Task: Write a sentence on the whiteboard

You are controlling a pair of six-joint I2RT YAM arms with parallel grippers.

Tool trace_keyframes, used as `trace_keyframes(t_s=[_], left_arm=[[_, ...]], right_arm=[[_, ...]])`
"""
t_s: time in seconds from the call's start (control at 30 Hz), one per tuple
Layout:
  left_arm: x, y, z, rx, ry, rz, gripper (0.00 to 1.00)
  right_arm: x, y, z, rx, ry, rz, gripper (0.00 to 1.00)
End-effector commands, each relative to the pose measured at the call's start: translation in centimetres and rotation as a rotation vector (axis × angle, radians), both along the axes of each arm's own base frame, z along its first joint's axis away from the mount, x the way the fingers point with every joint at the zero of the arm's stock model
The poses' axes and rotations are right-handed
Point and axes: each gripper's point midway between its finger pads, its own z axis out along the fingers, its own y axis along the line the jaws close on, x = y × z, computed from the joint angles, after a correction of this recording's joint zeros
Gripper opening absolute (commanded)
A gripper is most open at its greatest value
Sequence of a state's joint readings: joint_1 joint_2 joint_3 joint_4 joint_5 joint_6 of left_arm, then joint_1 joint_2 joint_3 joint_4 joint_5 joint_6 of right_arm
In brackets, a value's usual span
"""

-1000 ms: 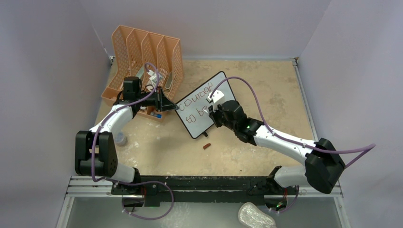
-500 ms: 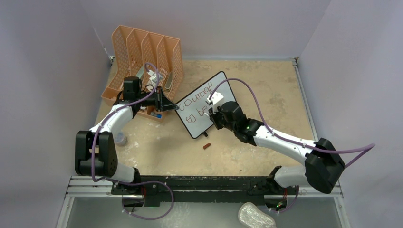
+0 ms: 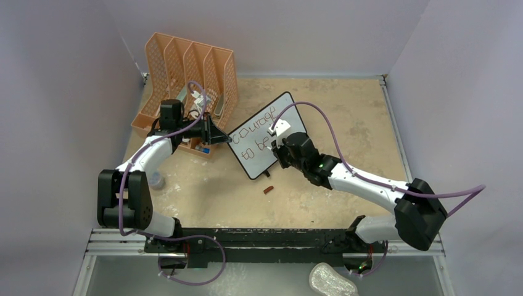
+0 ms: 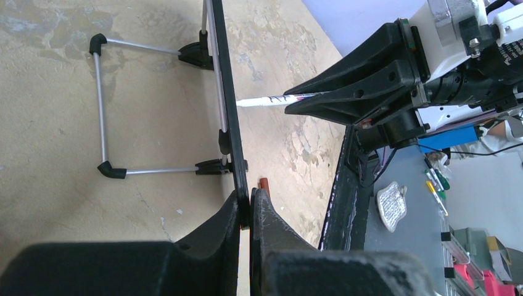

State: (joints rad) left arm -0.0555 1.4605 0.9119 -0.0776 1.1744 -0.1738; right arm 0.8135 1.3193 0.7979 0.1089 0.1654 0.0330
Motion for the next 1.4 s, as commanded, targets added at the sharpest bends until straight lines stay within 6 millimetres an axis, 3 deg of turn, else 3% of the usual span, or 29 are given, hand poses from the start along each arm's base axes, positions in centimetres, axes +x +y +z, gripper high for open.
trace_keyframes(t_s=[0.0, 0.63, 0.8, 1.07, 1.37], left_arm=[[0.3, -0.2, -1.0, 0.030, -0.007, -0.002, 0.00], [0.3, -0.1, -0.9, 0.037, -0.013, 0.002, 0.00], [0.4, -0.1, -0.9, 0.044, -0.012, 0.006, 0.00], [0.4, 0.1, -0.9, 0.060, -0.008, 0.013, 0.00], [0.3, 0.2, -0.7, 0.072, -0.016, 0.014, 0.00]], right_arm=[[1.1, -1.2, -0.6, -0.030, -0.016, -0.078, 0.00], [2.2, -1.1, 2.2, 0.027, -0.087, -0.103, 0.00], [2.0, -1.9, 3.4, 0.040, -0.114, -0.118, 0.00], [3.3, -4.2, 4.4, 0.063, -0.143, -0.172, 0.00], [4.3, -3.8, 5.3, 0.115, -0.167, -0.137, 0.00]])
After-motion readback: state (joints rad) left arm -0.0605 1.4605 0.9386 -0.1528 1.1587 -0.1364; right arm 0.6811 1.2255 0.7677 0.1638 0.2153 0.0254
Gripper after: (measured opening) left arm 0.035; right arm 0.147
